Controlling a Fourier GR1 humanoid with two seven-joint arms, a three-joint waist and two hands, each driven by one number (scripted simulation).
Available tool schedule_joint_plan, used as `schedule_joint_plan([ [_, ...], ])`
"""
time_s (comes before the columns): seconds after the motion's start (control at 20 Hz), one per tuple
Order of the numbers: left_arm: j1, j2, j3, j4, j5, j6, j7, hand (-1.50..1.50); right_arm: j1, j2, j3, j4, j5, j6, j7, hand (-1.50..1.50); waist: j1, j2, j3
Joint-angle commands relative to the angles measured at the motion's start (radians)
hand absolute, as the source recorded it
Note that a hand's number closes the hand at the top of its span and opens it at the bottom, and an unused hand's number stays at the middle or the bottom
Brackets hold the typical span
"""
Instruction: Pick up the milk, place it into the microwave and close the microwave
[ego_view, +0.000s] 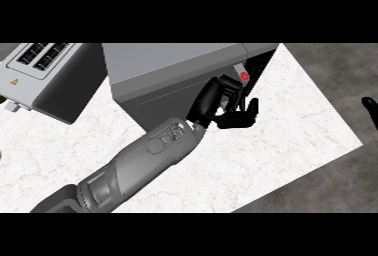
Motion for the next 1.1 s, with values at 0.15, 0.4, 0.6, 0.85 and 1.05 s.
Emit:
schedule_joint_plan([
  [0.15, -0.095, -0.031, 0.011, 0.038, 0.031, 0.016, -0.007, 1.50, -0.035, -0.034, -0.023, 0.011, -0.032, 0.004, 0.029, -1.50, -0.024, 0.017, 0.003],
  [0.4, -0.093, -0.030, -0.002, 0.047, 0.035, 0.048, -0.016, 1.50, -0.053, -0.064, -0.053, 0.012, -0.048, 0.001, 0.047, -1.50, -0.040, 0.017, 0.003],
  [0.6, -0.092, -0.030, -0.004, 0.039, 0.049, 0.069, -0.025, 1.50, -0.070, -0.095, -0.073, 0.017, -0.051, 0.006, 0.061, -1.50, -0.048, 0.017, 0.002],
  [0.85, -0.097, -0.030, -0.012, 0.040, 0.057, 0.092, -0.032, 1.50, -0.077, -0.109, -0.091, 0.030, -0.079, 0.014, 0.069, -1.50, -0.055, 0.013, 0.006],
  [1.05, -0.099, -0.030, -0.016, 0.033, 0.070, 0.113, -0.035, 1.50, -0.096, -0.111, -0.087, 0.035, -0.107, 0.020, 0.078, -1.50, -0.057, 0.020, 0.006],
])
